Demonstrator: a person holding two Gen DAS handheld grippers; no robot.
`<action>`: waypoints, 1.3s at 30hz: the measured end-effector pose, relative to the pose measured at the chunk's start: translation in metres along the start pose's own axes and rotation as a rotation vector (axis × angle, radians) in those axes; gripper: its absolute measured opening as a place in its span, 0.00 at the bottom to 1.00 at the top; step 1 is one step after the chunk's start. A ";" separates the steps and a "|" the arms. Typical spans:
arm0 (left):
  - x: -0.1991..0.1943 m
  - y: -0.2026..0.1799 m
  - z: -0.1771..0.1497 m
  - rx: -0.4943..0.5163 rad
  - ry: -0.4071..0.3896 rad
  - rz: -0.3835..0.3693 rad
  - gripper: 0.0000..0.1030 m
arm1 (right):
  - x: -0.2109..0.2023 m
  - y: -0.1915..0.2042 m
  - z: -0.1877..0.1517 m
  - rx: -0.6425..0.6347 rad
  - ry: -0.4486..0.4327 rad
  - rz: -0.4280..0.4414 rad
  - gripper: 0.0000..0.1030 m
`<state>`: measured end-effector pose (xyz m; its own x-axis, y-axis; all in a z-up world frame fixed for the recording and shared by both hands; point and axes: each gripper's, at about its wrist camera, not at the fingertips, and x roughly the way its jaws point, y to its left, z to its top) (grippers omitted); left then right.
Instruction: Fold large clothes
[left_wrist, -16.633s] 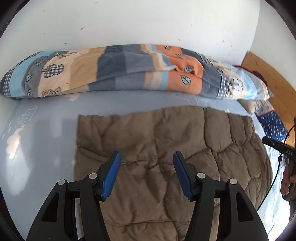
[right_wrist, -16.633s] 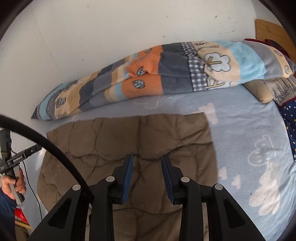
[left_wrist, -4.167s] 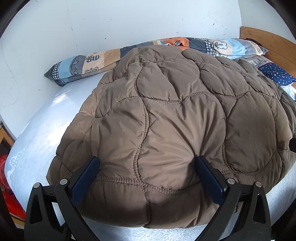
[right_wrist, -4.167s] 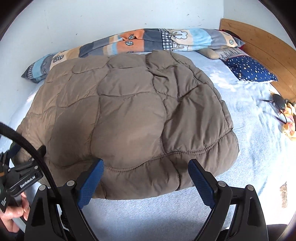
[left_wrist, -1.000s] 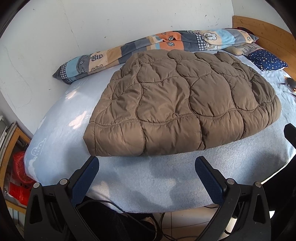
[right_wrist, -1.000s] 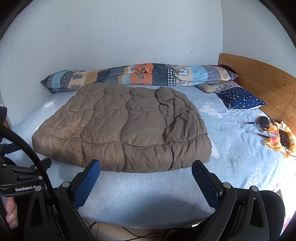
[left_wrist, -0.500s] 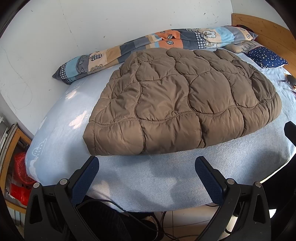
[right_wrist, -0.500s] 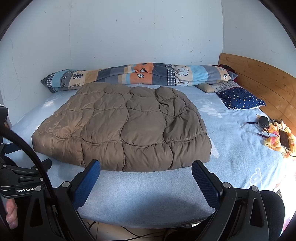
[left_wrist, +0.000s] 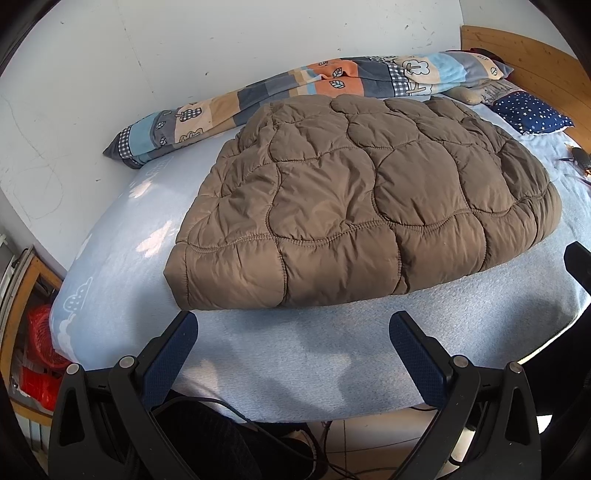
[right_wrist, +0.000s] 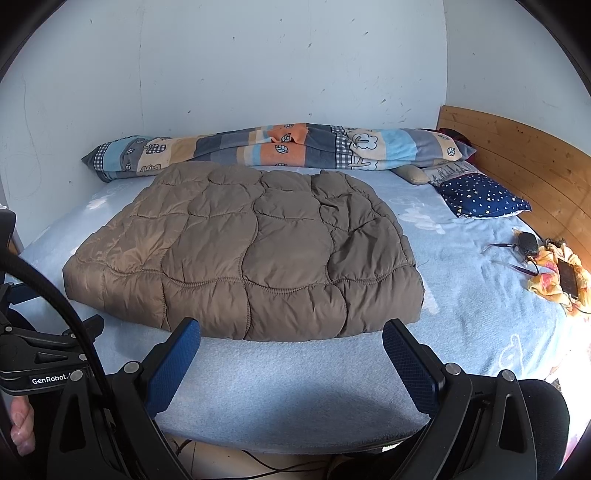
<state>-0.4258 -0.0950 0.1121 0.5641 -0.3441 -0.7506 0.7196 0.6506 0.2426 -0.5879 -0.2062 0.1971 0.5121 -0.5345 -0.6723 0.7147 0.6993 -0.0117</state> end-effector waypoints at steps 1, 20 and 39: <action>0.000 0.000 0.000 0.002 0.000 0.000 1.00 | 0.001 0.000 0.000 -0.002 0.001 -0.002 0.98; 0.001 -0.001 0.000 0.007 0.004 -0.001 1.00 | 0.004 -0.001 -0.001 -0.002 0.004 -0.001 0.98; 0.003 0.000 -0.001 0.018 0.007 0.003 1.00 | 0.002 -0.002 -0.001 -0.003 0.002 -0.004 0.98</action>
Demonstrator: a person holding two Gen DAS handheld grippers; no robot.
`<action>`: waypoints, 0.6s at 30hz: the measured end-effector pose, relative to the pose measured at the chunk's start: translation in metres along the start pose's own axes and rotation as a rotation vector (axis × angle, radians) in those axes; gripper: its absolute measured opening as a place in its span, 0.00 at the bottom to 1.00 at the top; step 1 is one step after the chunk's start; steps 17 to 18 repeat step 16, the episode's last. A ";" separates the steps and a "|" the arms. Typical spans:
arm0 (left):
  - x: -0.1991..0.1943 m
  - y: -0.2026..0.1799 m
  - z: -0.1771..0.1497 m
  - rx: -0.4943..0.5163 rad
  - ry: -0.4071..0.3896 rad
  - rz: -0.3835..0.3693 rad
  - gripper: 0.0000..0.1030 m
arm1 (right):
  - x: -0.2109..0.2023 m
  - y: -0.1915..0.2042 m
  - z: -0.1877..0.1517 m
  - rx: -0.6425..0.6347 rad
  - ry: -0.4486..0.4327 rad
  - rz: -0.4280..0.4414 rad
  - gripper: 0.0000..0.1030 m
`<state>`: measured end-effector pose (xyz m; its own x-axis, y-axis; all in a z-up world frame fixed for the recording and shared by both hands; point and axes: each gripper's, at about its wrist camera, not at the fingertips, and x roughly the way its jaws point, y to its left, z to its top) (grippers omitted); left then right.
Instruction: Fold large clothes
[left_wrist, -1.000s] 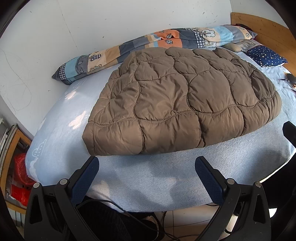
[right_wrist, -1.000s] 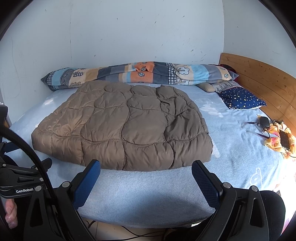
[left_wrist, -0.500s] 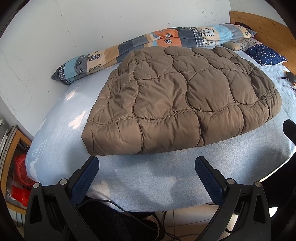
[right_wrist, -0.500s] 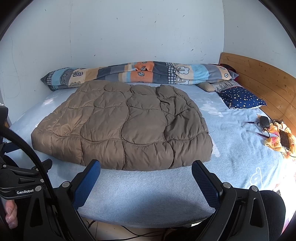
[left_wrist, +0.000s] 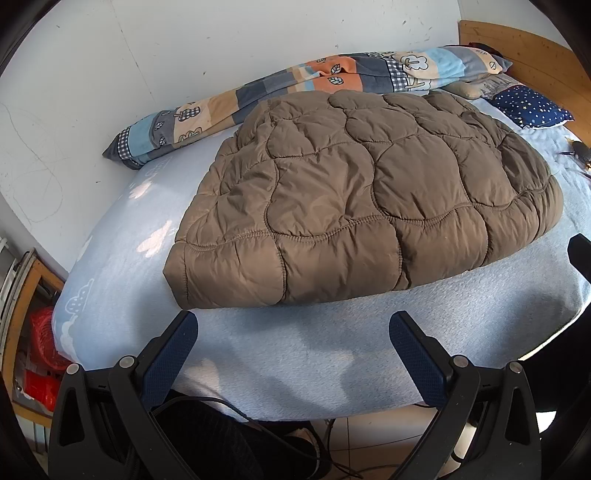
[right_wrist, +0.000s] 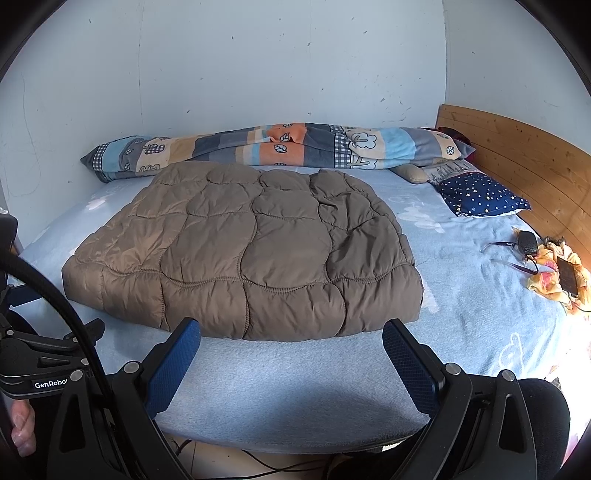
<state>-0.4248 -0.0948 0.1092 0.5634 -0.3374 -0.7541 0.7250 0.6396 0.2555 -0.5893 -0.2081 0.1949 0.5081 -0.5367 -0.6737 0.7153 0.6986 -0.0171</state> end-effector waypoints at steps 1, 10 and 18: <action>0.000 0.001 0.000 0.000 0.001 -0.001 1.00 | 0.000 0.000 0.000 -0.001 0.001 0.000 0.98; 0.003 0.000 -0.001 0.011 0.018 0.012 1.00 | 0.000 0.000 0.000 -0.001 0.000 0.000 0.98; 0.004 0.002 -0.002 0.015 0.034 -0.001 1.00 | -0.002 0.000 0.001 0.001 -0.003 -0.001 0.98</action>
